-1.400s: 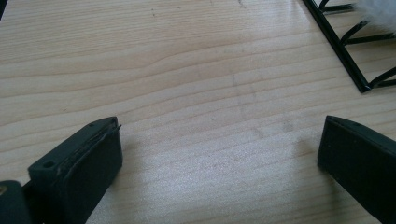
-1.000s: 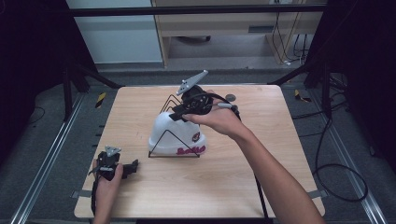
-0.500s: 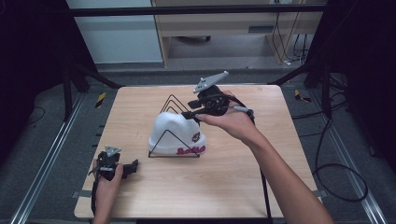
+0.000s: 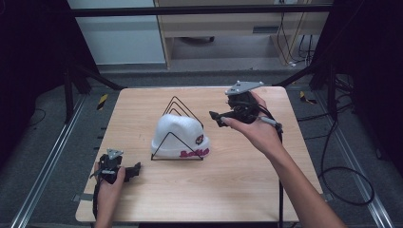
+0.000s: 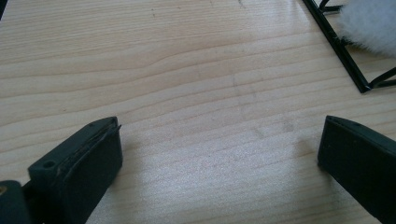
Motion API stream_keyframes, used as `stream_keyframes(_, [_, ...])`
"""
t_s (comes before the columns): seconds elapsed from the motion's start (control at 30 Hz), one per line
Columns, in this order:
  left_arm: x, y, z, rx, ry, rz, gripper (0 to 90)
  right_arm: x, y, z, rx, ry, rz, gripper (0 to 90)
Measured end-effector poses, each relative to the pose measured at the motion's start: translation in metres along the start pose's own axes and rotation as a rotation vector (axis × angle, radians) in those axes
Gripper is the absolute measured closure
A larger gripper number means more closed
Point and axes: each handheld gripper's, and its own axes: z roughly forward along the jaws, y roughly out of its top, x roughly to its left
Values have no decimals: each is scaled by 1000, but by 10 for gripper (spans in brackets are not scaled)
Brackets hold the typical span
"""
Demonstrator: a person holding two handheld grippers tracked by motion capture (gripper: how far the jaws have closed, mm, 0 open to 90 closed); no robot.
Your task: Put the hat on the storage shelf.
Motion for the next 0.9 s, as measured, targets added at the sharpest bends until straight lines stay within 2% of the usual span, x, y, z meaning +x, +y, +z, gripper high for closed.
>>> stream_keyframes(0.13, [0,0,0,0,0,0,0,-7,-16,-4,-6,-37,36,104])
stream_keyframes(0.17, [0,0,0,0,0,0,0,-10,-27,-5,-2,-61,47,97])
stream_keyframes(0.23, [0,0,0,0,0,0,0,-12,-33,-6,-1,-69,52,97])
stream_keyframes(0.3, [0,0,0,0,0,0,0,-16,-50,-6,22,-81,69,96])
stream_keyframes(0.5, [0,0,0,0,0,0,0,-18,-75,-9,33,-85,89,89])
stream_keyframes(0.6, [0,0,0,0,0,0,0,-17,-88,-10,41,-91,85,85])
stream_keyframes(0.63, [0,0,0,0,0,0,0,-17,-97,-10,51,-99,78,84])
stream_keyframes(0.7, [0,0,0,0,0,0,0,-17,-102,-10,54,-102,77,84])
stream_keyframes(0.9, [0,0,0,0,0,0,0,-16,-135,-8,87,-105,101,92])
